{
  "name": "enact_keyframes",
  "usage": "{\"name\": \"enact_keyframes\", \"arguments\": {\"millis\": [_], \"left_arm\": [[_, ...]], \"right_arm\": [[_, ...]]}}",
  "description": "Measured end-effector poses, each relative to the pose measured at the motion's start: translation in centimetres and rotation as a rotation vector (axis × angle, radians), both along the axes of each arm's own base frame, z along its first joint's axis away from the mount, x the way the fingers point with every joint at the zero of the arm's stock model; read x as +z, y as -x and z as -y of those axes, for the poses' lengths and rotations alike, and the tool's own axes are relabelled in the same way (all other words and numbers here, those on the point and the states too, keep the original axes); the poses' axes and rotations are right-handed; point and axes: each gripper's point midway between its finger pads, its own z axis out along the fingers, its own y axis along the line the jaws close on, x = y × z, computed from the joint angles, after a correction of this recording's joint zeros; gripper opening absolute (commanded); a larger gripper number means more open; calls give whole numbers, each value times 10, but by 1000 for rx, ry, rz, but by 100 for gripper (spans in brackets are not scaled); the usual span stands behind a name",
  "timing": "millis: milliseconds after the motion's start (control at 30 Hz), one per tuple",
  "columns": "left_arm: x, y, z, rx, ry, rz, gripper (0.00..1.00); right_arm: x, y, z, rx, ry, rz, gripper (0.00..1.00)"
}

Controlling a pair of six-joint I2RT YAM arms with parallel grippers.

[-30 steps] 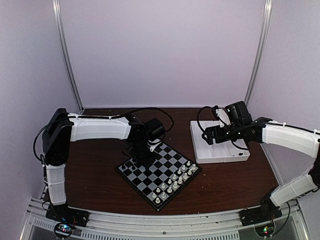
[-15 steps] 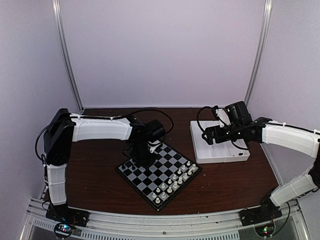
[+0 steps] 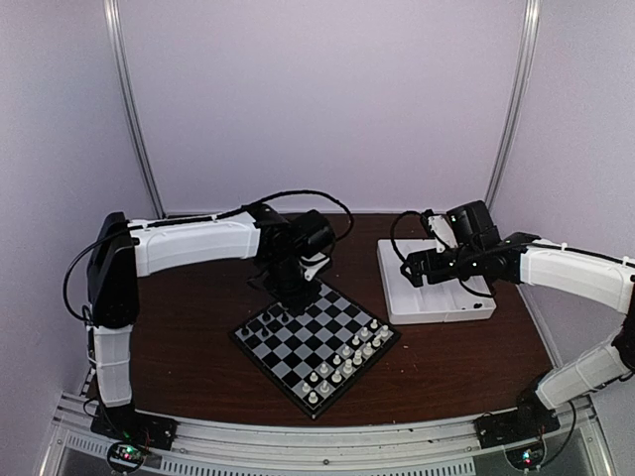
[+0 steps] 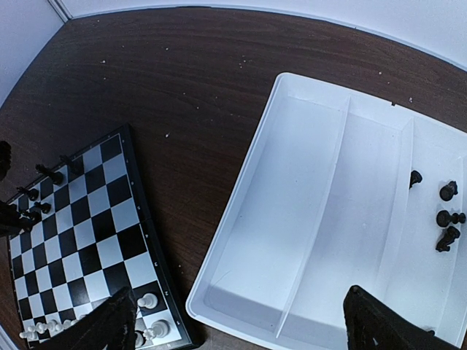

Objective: Set up the chess pieces on the board
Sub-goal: Place the chess piece on the chessboard.

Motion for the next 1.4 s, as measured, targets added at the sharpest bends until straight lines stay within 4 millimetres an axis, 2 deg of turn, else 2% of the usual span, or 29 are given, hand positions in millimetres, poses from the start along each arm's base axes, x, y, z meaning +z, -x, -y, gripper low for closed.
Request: {"name": "enact_keyframes", "arguments": {"millis": [167, 300, 600, 867, 1400], "left_arm": [[27, -21, 15, -23, 40, 80, 5], [35, -41, 22, -31, 50, 121, 5], [18, -81, 21, -30, 35, 135, 5], [17, -109, 32, -55, 65, 167, 5], [-13, -128, 35, -77, 45, 152, 6]], "right_arm": [[0, 0, 0, 0, 0, 0, 97], [0, 0, 0, 0, 1, -1, 97], [0, 0, 0, 0, 2, -3, 98], [11, -3, -1, 3, 1, 10, 98], [29, -6, -1, 13, 12, 27, 98]]}}
